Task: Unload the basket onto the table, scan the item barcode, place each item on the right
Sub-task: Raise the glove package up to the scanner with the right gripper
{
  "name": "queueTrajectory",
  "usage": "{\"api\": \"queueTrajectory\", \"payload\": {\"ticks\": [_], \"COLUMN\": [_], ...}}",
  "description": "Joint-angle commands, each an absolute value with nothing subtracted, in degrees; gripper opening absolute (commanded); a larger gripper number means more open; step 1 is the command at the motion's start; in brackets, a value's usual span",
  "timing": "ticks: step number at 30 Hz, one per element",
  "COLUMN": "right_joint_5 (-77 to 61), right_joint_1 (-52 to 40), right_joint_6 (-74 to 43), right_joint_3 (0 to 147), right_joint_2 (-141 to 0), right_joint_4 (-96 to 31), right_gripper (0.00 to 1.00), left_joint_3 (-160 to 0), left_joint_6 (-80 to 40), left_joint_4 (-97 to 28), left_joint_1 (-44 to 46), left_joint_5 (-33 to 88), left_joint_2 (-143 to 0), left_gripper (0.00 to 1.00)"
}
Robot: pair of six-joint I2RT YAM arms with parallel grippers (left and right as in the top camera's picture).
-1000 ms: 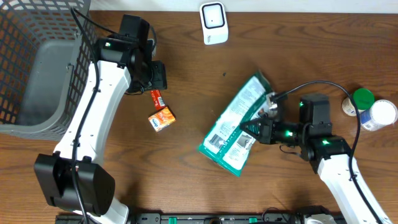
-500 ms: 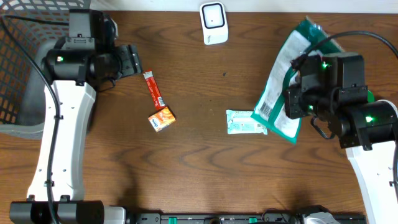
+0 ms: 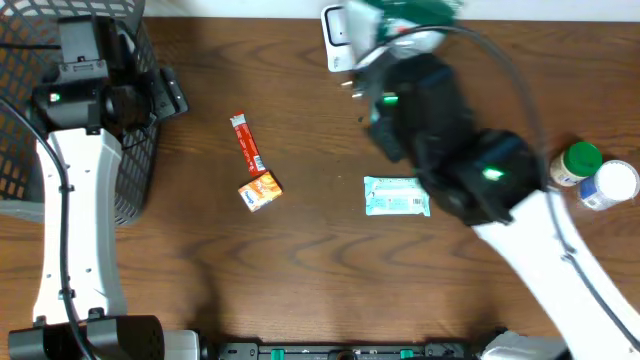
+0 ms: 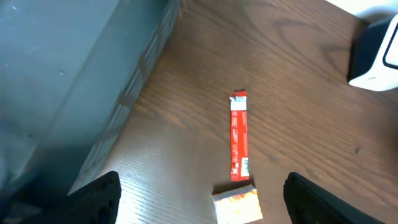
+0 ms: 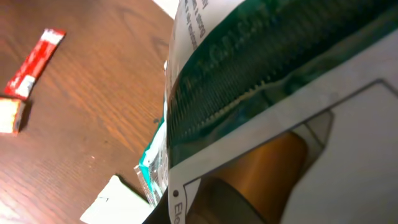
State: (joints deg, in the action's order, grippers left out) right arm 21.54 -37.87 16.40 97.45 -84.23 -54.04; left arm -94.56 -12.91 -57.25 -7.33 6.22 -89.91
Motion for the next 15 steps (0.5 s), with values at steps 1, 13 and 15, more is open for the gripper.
{"api": "queueTrajectory", "payload": {"ticks": [1,13,15], "right_joint_5": [32.99,44.77,45.04], "right_joint_1": [-44.16,-49.78,-49.47], "right_joint_6": [24.05,46.09,49.34], "right_joint_3": [101.36,101.54,101.54], "right_joint_2": [-90.13,-106.76,-109.12], "right_joint_4": [-53.28,-32.75,-27.92], "right_gripper": [0.01,0.01,0.01], "left_joint_3": [-95.59,-95.59,-95.59], "left_joint_6": [-12.97,-12.97,-12.97], "left_joint_4": [-58.26,-58.22,-58.22], "left_joint_1": [-8.64,-8.67,-8.67], "left_joint_5": [5.28,5.28,5.28], "left_joint_2": [-90.13,-90.13,-90.13], "left_gripper": [0.89,0.96,0.96]}}
